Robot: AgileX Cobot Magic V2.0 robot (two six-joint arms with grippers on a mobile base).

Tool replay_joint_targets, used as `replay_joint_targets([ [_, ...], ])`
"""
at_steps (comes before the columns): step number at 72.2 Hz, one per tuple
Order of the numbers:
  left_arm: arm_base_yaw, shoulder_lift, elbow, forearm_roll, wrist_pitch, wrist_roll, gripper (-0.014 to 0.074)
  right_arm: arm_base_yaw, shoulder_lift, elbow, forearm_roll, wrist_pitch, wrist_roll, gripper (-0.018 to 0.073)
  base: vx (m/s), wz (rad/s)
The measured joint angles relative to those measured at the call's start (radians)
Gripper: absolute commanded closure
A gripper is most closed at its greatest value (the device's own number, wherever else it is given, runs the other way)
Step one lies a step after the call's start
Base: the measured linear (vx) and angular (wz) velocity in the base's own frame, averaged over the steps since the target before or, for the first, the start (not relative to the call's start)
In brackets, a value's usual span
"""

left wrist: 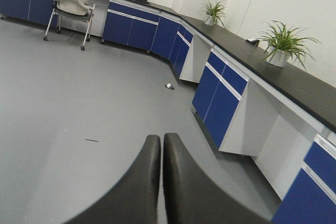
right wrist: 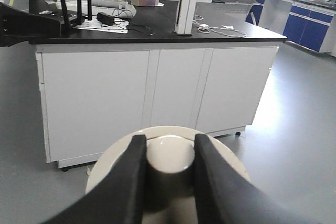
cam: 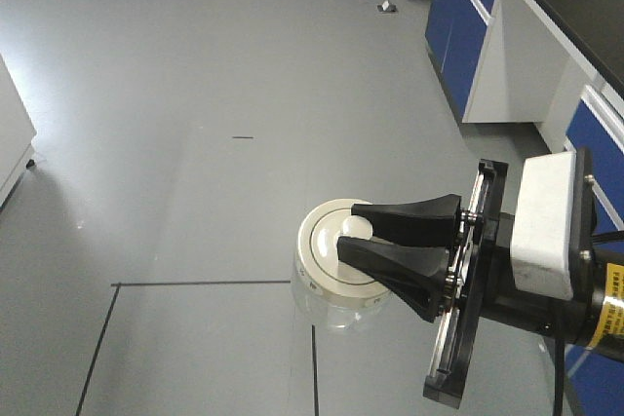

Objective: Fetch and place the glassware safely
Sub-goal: 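Hold the jar in the right gripper while the base drives to the bench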

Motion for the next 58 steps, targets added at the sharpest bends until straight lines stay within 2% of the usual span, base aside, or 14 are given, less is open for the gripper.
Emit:
replay_joint_targets([
  [58, 0.000, 0.000, 0.000, 0.000, -0.001, 0.000, 0.0603, 0.000, 0.000, 0.000, 0.000, 0.000, 0.000, 0.0563, 0.59, 0.11],
])
